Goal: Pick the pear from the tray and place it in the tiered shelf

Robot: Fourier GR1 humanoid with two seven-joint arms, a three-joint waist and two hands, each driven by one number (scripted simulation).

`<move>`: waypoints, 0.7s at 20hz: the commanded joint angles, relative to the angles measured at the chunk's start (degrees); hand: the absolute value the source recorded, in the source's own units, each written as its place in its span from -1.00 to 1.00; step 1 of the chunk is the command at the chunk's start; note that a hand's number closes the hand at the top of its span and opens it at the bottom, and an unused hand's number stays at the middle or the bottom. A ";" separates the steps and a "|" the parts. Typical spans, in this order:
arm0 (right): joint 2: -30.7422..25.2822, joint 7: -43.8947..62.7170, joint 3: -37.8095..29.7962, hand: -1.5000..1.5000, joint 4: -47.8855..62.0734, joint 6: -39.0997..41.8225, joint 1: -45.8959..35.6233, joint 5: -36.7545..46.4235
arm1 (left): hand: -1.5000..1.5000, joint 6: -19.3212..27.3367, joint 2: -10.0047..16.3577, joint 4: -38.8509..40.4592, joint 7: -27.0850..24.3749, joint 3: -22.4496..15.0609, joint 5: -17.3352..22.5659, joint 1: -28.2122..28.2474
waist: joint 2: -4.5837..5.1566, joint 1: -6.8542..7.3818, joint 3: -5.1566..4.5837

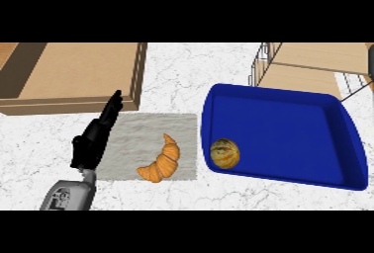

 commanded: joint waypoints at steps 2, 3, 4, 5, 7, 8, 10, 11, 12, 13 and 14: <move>-3.49 8.51 -0.20 -1.00 3.97 -1.75 0.13 7.68 | 0.00 0.98 -1.38 0.48 3.33 0.04 -0.25 -3.45 | 0.02 -0.45 0.13; -3.37 7.05 -1.38 -1.00 4.79 -3.94 1.92 6.46 | 0.00 -0.28 0.16 -0.51 -0.59 0.39 0.00 1.09 | 0.02 -0.10 0.14; -1.23 7.40 -0.27 -1.00 2.03 -4.18 6.62 6.69 | 0.00 -0.08 0.38 -1.07 3.79 1.09 0.16 -2.63 | -0.12 -0.70 0.16; -3.39 7.71 -0.56 -1.00 4.49 -3.09 3.06 6.73 | 0.00 -1.17 0.42 3.40 -2.91 2.27 1.09 -1.31 | 0.03 -0.43 0.13; -3.43 6.98 -1.54 -1.00 3.04 -3.20 3.22 3.55 | 0.00 -2.23 0.89 2.00 0.56 2.35 1.28 -3.05 | -0.02 -0.40 0.16; -3.00 8.10 -1.53 -1.00 0.12 -1.91 4.20 2.48 | 0.00 0.74 -0.91 0.67 3.29 1.25 -0.61 -3.96 | -0.11 -0.58 0.16; -3.45 8.58 -2.42 -1.00 -1.37 -1.25 3.47 0.58 | 0.00 0.04 -0.59 -3.12 0.24 -0.21 -1.05 2.69 | -0.16 -0.25 0.16; -0.63 7.94 -2.46 -1.00 -4.62 -3.06 6.57 -1.29 | 0.00 -2.76 1.83 -0.22 1.82 3.34 2.03 -1.46 | -0.16 -0.65 0.16; -1.14 6.17 -3.46 -1.00 -4.24 -3.19 6.07 -3.58 | 0.00 0.12 -1.19 2.71 -0.64 1.19 -0.61 -1.41 | -0.08 -0.73 0.16; -1.44 7.62 -3.23 -1.00 -8.56 0.13 7.33 -5.01 | 0.00 -1.61 0.82 -4.08 2.96 1.91 1.15 1.21 | -0.33 -0.67 0.17; -3.63 7.40 -4.24 -1.00 -5.54 2.22 2.42 -6.84 | 0.00 0.11 -0.84 -0.67 1.49 1.09 -0.48 -0.38 | -0.16 -0.53 0.16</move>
